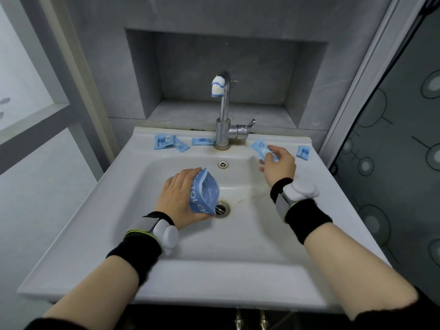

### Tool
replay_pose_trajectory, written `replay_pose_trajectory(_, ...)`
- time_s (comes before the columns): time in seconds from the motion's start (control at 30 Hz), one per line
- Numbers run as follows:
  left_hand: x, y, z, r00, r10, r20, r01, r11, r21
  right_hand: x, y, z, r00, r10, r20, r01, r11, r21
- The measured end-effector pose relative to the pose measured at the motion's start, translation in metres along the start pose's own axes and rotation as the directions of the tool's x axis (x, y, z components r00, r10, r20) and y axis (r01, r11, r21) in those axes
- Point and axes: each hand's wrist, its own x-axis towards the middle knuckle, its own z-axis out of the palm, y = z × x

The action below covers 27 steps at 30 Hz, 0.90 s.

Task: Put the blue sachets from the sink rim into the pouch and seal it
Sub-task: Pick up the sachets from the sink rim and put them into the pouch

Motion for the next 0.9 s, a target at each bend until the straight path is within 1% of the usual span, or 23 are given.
replay_pose_trajectory(0.07, 0.0, -0.001, 0.001, 1.0, 0.006, -0.006, -0.006, 1.0, -0.001, -0.015, -0.006, 0.008, 0.993, 0.1, 0.063, -0.112, 0.967, 0.23)
replay_pose_trajectory(0.1, 0.0, -0.001, 0.001, 1.0, 0.007, -0.01, -0.007, 1.0, -0.003, -0.023, -0.009, 0.012, 0.988, 0.118, 0.103, -0.144, 0.944, 0.298)
replay_pose_trajectory(0.2, 0.0, -0.003, 0.002, 1.0, 0.004, -0.017, -0.004, 1.0, -0.005, -0.043, -0.008, 0.022, 0.975, 0.122, 0.186, -0.186, 0.906, 0.38)
replay_pose_trajectory(0.27, 0.0, -0.003, 0.002, 1.0, 0.007, -0.017, -0.007, 1.0, -0.006, -0.052, -0.003, 0.026, 0.974, 0.124, 0.19, -0.188, 0.91, 0.37)
replay_pose_trajectory(0.37, 0.0, -0.004, 0.003, 1.0, 0.0, -0.012, 0.0, 1.0, -0.014, -0.059, 0.01, 0.031, 0.975, 0.139, 0.173, -0.183, 0.945, 0.271)
replay_pose_trajectory(0.43, 0.001, -0.004, 0.003, 1.0, -0.007, -0.019, 0.007, 1.0, -0.02, -0.059, 0.014, 0.032, 0.967, 0.182, 0.179, -0.223, 0.944, 0.244)
replay_pose_trajectory(0.5, 0.001, -0.004, 0.003, 0.999, -0.014, -0.031, 0.013, 0.999, -0.032, -0.06, 0.014, 0.032, 0.955, 0.211, 0.207, -0.259, 0.935, 0.242)
replay_pose_trajectory(0.6, 0.0, -0.006, 0.004, 0.998, -0.034, -0.053, 0.031, 0.998, -0.053, -0.063, 0.011, 0.033, 0.94, 0.205, 0.275, -0.271, 0.934, 0.233)
replay_pose_trajectory(0.67, 0.0, -0.006, 0.004, 0.997, -0.053, -0.062, 0.048, 0.996, -0.074, -0.066, 0.008, 0.034, 0.941, 0.175, 0.288, -0.246, 0.941, 0.234)
replay_pose_trajectory(0.9, 0.001, -0.01, 0.007, 0.996, -0.079, -0.052, 0.074, 0.994, -0.085, -0.078, -0.004, 0.035, 0.958, 0.011, 0.286, -0.069, 0.979, 0.192)
